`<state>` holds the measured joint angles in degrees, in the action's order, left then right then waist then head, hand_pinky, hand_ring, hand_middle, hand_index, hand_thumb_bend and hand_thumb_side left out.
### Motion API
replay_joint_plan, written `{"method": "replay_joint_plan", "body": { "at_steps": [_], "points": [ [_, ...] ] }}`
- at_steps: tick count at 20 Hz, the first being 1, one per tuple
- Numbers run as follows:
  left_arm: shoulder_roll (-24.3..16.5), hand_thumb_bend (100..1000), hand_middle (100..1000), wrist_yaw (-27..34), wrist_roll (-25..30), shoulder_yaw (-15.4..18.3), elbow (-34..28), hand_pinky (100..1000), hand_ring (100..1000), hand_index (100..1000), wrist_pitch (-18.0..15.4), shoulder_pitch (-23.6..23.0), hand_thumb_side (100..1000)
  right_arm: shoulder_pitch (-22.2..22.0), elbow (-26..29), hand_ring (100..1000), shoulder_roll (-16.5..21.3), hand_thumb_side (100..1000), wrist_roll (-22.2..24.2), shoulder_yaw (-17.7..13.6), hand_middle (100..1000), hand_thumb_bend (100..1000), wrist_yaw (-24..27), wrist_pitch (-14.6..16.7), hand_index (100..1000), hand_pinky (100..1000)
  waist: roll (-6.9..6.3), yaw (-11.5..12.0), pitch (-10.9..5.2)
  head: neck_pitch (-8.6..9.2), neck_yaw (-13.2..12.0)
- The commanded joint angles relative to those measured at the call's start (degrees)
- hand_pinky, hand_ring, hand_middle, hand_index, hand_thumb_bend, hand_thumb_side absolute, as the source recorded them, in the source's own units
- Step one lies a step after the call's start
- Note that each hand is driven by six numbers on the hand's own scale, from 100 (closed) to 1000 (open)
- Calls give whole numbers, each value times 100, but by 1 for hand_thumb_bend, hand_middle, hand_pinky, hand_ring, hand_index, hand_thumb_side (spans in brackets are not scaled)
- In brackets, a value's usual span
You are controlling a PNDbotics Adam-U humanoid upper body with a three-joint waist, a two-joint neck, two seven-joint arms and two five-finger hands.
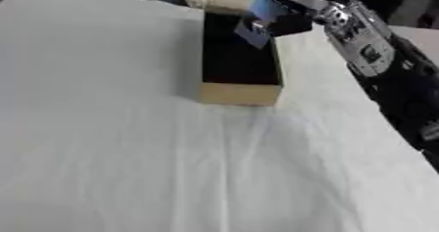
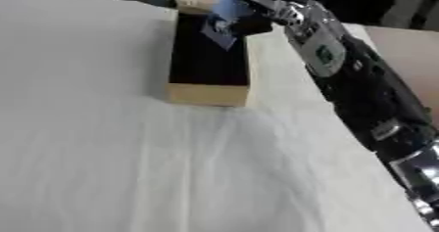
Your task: Pick up objects on the table and place them in the box.
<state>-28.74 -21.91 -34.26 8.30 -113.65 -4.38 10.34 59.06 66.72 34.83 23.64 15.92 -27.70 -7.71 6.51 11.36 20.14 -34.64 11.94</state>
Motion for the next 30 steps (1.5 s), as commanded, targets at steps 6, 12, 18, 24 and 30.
{"method": "replay_joint_plan", "body": {
  "at_steps": [6,12,18,24,30],
  "points": [
    [-72,313,677,14,14,25,-94,626,652,744,5,27,970,223,-120,800,81,722,230,-71,751,100,-433,237,866,816,-25,-9,-135,22,-11],
    [-62,309,677,17,28,22,-94,626,649,743,19,17,971,305,-129,855,56,827,140,-100,828,100,-755,315,899,855,-11,-4,-146,29,-1],
    [-57,302,677,15,43,22,-94,624,647,742,36,3,970,351,-106,840,18,809,109,-90,792,136,-1156,476,884,849,15,-1,-157,23,-11],
    [-56,305,677,13,57,20,-94,625,647,742,47,17,972,382,74,795,-33,793,80,-12,729,100,-1126,548,842,832,43,6,-166,16,-30],
    [-56,303,678,14,58,23,-94,625,647,742,46,20,971,401,168,792,-74,806,290,139,725,100,-1050,592,837,827,67,34,-176,5,-28]
  ]
}}
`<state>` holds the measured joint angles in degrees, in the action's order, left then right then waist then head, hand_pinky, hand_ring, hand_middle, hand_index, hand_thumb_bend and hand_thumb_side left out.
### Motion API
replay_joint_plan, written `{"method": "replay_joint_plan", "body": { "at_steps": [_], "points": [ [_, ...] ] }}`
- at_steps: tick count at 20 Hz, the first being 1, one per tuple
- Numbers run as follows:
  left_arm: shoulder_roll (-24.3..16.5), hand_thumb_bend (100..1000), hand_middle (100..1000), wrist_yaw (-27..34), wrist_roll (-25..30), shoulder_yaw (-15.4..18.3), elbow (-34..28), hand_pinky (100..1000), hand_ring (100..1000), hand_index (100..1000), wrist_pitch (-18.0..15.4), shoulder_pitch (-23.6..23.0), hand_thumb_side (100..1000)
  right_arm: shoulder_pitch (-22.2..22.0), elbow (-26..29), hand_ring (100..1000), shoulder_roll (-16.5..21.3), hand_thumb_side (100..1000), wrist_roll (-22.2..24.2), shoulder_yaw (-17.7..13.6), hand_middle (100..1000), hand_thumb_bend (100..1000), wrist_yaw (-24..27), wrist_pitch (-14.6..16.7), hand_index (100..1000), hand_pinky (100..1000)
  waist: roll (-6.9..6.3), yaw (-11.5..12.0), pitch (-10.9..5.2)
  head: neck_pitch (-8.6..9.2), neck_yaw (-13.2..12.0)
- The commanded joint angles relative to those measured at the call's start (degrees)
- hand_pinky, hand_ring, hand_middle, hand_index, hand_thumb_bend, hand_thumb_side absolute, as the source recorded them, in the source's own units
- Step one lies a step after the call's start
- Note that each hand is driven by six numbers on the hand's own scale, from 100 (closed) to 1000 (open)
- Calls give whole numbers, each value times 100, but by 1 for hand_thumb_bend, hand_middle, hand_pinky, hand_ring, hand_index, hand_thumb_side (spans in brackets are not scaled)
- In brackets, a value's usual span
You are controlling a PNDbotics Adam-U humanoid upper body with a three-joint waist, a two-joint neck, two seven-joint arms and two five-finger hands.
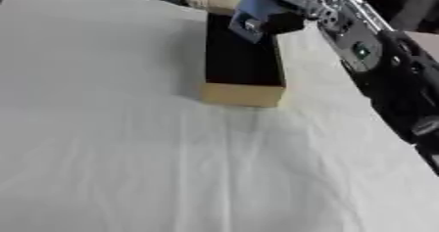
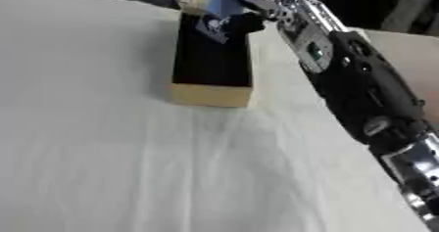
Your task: Pick up objects on the table and place them in the box.
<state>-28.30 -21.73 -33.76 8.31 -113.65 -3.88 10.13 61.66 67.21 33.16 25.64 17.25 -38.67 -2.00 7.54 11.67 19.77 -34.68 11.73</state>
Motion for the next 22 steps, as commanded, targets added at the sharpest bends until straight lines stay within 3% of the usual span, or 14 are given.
{"method": "replay_joint_plan", "body": {
  "at_steps": [1,10,13,15,18,22],
  "points": [
    [-100,303,678,-3,9,22,-94,625,647,742,-5,43,971,138,102,789,81,787,129,21,722,100,64,26,835,825,-33,8,-139,6,-7],
    [-92,300,678,1,9,28,-94,626,646,742,-14,57,969,105,-176,792,-11,813,445,188,723,100,188,140,834,820,-17,58,-133,-39,-21],
    [-97,300,678,3,5,32,-94,627,646,742,-18,63,968,82,-289,845,-11,834,642,239,779,108,257,229,880,845,-15,69,-130,-61,-36],
    [-98,296,678,5,6,31,-94,627,646,742,-17,62,967,100,-334,881,-2,830,792,239,808,247,202,318,915,862,-19,72,-129,-75,-39],
    [-105,295,679,5,13,30,-94,628,646,743,-13,64,967,188,-329,900,22,821,861,172,825,332,-165,397,940,875,-26,70,-132,-96,-38],
    [-106,295,679,5,19,30,-94,628,646,743,-12,66,967,217,-349,900,-9,821,852,100,825,332,-484,501,940,875,-30,68,-131,-99,-37]
  ]
}}
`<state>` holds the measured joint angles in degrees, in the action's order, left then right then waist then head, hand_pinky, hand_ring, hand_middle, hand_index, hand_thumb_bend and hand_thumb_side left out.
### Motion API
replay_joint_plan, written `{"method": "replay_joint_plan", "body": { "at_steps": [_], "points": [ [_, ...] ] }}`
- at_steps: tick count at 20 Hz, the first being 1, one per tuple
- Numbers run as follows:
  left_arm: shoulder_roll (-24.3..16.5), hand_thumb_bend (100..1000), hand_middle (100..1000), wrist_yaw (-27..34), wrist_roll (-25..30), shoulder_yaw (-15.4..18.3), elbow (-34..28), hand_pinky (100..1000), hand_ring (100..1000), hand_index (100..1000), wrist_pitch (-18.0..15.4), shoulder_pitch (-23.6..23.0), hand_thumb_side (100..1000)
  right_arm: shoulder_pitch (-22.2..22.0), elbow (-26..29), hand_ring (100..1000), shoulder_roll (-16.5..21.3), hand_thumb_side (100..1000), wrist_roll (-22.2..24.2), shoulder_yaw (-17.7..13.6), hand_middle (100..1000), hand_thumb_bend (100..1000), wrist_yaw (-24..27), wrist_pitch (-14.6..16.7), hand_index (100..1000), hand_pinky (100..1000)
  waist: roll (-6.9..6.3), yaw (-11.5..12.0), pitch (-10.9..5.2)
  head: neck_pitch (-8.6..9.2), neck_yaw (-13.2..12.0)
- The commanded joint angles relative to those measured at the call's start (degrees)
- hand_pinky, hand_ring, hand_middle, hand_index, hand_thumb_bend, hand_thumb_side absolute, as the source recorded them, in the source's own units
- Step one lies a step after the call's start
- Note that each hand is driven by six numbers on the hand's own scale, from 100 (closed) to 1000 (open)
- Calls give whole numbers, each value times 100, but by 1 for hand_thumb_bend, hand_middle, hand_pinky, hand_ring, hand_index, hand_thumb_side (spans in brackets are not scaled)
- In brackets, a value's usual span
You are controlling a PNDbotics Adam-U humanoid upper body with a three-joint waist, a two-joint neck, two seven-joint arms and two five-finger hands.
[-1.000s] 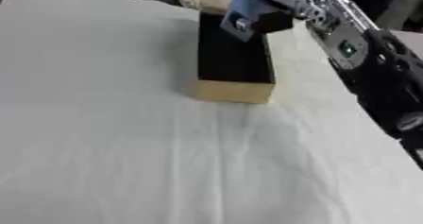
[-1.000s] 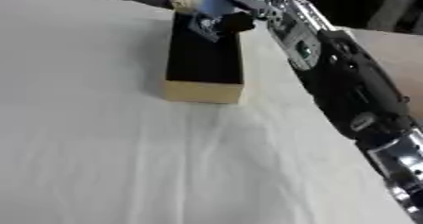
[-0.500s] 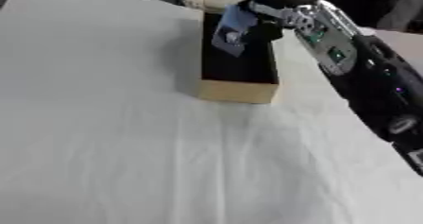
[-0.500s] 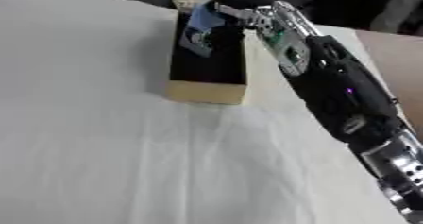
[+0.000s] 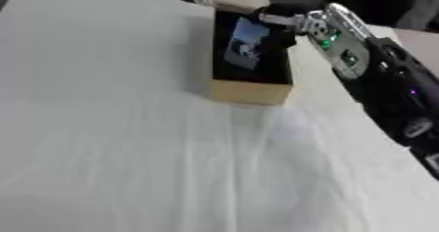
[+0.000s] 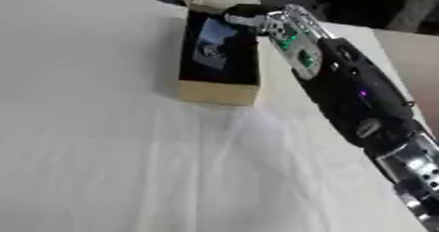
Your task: Pick up objects on the table and place them in the box.
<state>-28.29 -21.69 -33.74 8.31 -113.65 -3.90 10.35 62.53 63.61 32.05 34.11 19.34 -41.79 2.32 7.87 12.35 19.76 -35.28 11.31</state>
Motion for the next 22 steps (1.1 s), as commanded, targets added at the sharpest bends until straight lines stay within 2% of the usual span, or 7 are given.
{"method": "replay_joint_plan", "body": {
  "at_steps": [1,3,5,15,19,20,22],
  "points": [
    [-106,295,679,1,16,29,-94,628,646,743,-10,45,967,132,3,900,98,821,2,-118,825,332,-196,85,940,875,-63,-1,-131,-39,4],
    [-109,285,679,1,20,29,-94,629,646,743,-7,44,955,161,20,912,113,881,-24,-145,844,498,-245,108,957,882,-62,-5,-137,-42,2],
    [-114,295,680,4,26,30,-94,630,646,744,1,47,965,180,78,913,130,912,-56,-168,849,533,-323,144,970,883,-60,-9,-145,-40,-4],
    [-122,285,679,2,39,39,-94,630,645,743,31,40,956,201,164,909,139,933,-71,-221,849,556,-367,211,979,883,-73,-40,-176,-18,-11],
    [-126,286,679,4,24,50,-94,631,645,743,30,32,955,167,345,877,192,914,-169,-359,819,394,-179,144,963,868,-88,-60,-190,-11,-18],
    [-129,287,680,5,15,56,-94,632,645,743,28,30,954,147,455,847,228,900,-233,-434,791,213,-106,118,940,851,-93,-67,-194,-12,-25],
    [-132,288,680,5,-9,71,-94,632,645,743,25,19,954,105,705,803,322,924,-384,-621,736,100,51,64,892,831,-106,-92,-202,-12,-55]
  ]
}}
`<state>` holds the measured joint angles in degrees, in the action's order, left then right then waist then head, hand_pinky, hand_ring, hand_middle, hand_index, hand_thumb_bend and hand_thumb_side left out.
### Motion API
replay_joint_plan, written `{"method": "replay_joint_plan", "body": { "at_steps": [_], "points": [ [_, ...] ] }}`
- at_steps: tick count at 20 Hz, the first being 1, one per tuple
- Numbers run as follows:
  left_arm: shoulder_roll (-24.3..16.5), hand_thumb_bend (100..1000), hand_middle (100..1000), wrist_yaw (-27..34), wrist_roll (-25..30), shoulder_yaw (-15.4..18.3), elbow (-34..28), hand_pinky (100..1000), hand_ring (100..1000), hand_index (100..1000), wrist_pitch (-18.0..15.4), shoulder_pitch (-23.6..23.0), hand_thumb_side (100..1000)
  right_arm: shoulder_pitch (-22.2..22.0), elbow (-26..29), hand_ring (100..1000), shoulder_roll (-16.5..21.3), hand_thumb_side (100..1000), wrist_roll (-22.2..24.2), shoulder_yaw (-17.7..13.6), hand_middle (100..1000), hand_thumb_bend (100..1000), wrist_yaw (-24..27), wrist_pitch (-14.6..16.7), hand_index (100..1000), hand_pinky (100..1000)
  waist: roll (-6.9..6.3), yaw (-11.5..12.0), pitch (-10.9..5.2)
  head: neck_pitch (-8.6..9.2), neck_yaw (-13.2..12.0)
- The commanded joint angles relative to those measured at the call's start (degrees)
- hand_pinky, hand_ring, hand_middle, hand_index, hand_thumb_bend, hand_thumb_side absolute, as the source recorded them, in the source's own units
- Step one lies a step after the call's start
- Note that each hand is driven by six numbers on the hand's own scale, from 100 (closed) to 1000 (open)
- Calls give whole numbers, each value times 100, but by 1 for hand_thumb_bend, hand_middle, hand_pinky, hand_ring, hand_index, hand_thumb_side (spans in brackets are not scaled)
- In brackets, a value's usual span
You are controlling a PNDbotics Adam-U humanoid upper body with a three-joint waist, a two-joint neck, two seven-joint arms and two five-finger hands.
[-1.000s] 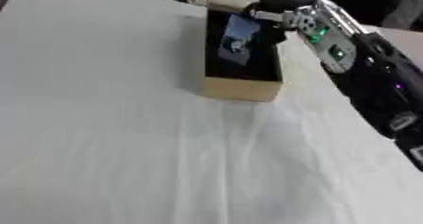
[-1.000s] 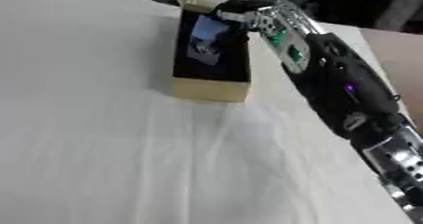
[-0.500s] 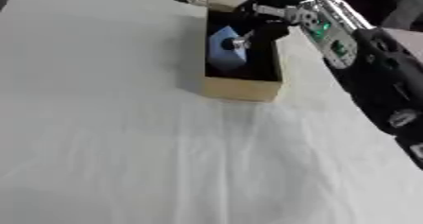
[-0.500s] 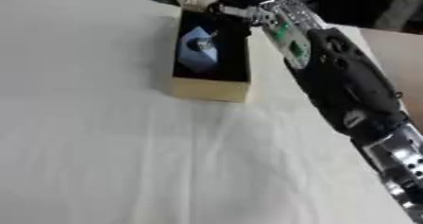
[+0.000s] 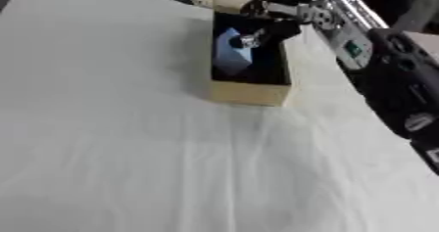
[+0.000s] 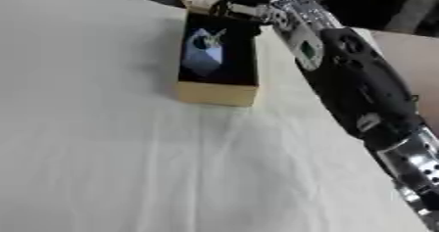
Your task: Pick up objects on the table and place them in the box.
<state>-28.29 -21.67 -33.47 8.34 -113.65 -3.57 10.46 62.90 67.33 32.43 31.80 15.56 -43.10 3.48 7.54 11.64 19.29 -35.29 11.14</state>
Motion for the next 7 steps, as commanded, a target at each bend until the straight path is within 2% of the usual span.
{"method": "replay_joint_plan", "body": {
  "at_steps": [1,4,7],
  "points": [
    [-130,289,680,4,-52,79,-94,632,645,743,-7,0,954,49,464,792,349,940,-233,-357,724,100,263,-101,879,829,-81,-41,-159,-8,-59],
    [-121,289,678,4,-84,97,-94,633,645,743,-5,-13,953,-128,864,764,547,1000,-479,-741,717,100,510,-141,868,828,-108,-103,-166,11,-120],
    [-109,289,678,0,-105,114,-94,633,645,744,-2,-21,952,-444,1255,751,709,1000,-720,-1107,710,100,750,-55,866,827,-146,-158,-158,24,-180]
  ]
}}
